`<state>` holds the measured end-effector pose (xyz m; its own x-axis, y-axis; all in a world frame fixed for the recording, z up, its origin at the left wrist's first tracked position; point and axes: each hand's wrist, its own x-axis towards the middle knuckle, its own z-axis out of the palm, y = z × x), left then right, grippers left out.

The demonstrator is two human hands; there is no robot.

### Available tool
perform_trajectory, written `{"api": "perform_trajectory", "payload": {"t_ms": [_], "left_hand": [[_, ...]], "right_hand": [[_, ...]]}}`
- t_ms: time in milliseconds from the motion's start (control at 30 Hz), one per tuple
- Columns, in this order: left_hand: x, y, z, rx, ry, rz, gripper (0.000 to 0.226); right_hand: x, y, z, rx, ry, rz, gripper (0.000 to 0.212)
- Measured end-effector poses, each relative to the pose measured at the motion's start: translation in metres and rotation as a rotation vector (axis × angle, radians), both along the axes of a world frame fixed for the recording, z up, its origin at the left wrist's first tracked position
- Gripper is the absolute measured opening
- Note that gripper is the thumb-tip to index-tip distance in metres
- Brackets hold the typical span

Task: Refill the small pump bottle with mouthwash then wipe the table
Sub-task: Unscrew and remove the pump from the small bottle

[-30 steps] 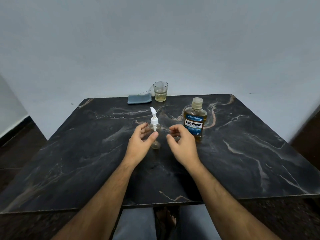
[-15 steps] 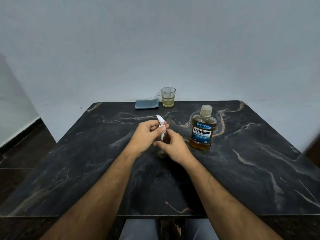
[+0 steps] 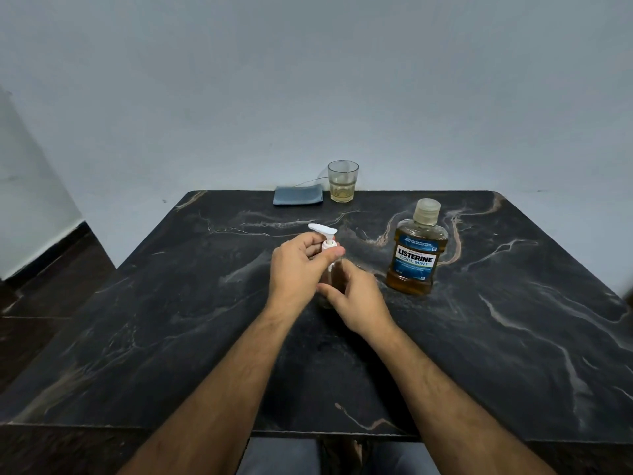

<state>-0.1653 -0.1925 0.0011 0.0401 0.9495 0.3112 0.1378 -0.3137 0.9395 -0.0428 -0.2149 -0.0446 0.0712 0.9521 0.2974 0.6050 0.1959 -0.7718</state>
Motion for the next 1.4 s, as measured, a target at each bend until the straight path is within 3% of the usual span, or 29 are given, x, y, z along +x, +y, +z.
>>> {"api": "perform_trajectory", "payload": {"t_ms": [133,200,400,533,667,933,1100,1400], "left_hand": [[0.010,-0.002,-0.003,0.062,0.139,0.212,0.033],[0.014,0.000,-0.002,0.010,0.124,0.208,0.039],[0.008,0.000,-0.001,-0.103,-0.085,-0.197,0.029],[-0.005,-0.005,-0.003,-0.074,-0.149,-0.249,0.027],[-0.013,-0.007,-0.003,-0.030,-0.182,-0.186,0.032],[0.004,-0.001,0.002,-0.045,0.006,0.025,0.022],[0.011,0.001,0.000,-0.065,-0.046,0.144,0.030],[0.013,0.001,0.003,-0.045,-0.102,0.147,0.034]], "right_hand": [[-0.002,-0.002,-0.005,0.042,0.006,-0.015,0.037],[-0.001,-0.002,-0.005,0.046,0.030,-0.001,0.038],[-0.002,-0.005,-0.005,0.090,0.068,0.024,0.041],[-0.003,-0.003,-0.005,0.051,0.062,0.007,0.037],[-0.002,-0.002,-0.004,0.020,0.053,0.005,0.034],[-0.002,-0.006,-0.003,0.032,0.047,0.035,0.041],[0.001,-0.009,-0.003,0.021,0.062,0.076,0.045],[0.003,-0.006,-0.005,0.000,0.126,-0.006,0.037]]}}
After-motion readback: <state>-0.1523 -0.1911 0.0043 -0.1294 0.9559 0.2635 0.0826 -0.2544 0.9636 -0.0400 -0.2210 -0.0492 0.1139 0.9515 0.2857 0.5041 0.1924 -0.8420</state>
